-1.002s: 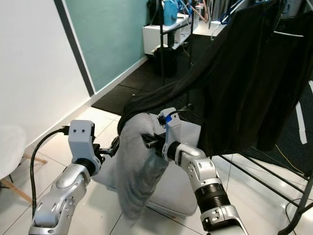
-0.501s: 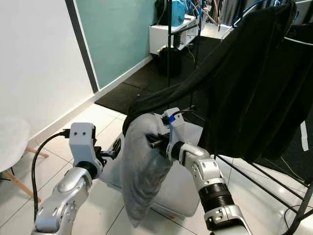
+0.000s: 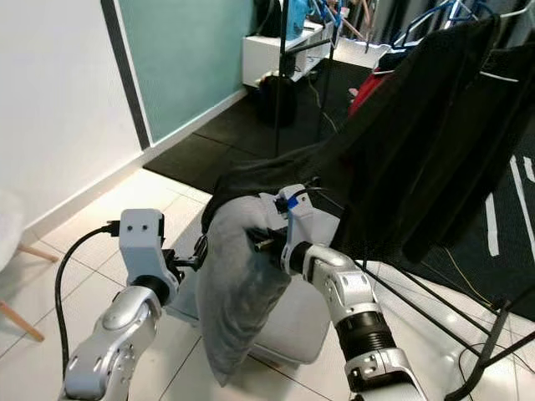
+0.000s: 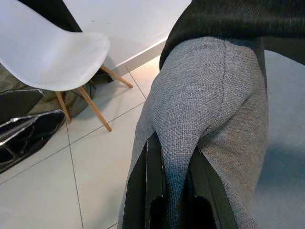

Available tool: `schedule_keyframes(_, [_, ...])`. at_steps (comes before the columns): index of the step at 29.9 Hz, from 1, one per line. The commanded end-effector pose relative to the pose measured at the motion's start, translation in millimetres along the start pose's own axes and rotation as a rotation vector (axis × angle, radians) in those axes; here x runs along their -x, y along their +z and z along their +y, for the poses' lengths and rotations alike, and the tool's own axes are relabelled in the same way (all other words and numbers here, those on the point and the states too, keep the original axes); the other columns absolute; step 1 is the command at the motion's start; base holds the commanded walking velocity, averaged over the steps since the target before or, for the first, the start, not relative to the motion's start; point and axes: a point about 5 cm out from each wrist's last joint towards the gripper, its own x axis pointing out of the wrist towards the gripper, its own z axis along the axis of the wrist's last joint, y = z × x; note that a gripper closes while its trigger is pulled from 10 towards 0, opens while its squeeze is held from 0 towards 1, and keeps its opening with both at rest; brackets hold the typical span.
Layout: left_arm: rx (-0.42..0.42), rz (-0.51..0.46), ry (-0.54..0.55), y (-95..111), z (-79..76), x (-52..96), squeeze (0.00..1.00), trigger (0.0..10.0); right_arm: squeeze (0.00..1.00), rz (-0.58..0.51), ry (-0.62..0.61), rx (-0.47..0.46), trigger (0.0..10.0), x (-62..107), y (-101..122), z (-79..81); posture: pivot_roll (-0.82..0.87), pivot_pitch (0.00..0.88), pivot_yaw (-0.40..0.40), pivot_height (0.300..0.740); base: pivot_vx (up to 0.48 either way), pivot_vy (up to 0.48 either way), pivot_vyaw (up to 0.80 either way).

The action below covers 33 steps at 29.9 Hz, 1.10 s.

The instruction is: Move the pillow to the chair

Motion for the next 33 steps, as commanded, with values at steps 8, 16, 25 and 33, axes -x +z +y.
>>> schedule_keyframes(8, [-0.012, 0.025, -0.006, -3, -1.4, 1.6, 0.00, 10.0, 0.00, -0.087, 0.035, 0.019, 10.0, -1.5, 14, 6.7, -0.08, 0.022, -0.139, 0.740, 0.000, 0.000, 0.30])
schedule_keyframes(16, [-0.007, 0.022, -0.007, -1, -4.4, 1.2, 0.00, 10.0, 0.00, -0.085, 0.038, 0.018, 10.0, 0.7, 14, 4.7, -0.10, 0.025, -0.121, 0.740, 0.000, 0.000, 0.79])
schedule_keyframes(25, [0.017, 0.013, -0.018, -1, -7.5, -1.2, 0.00, 10.0, 0.00, -0.122, 0.056, 0.013, 10.0, 3.4, 21, 5.4, -0.14, 0.008, -0.094, 0.740, 0.000, 0.000, 0.79])
schedule_keyframes(33, [-0.001, 0.024, -0.028, -1, -3.7, -2.5, 0.00, 10.0, 0.00, -0.125, 0.155, -0.003, 10.0, 2.2, 18, 21.0, -0.15, 0.001, -0.077, 0.740, 0.000, 0.000, 0.79])
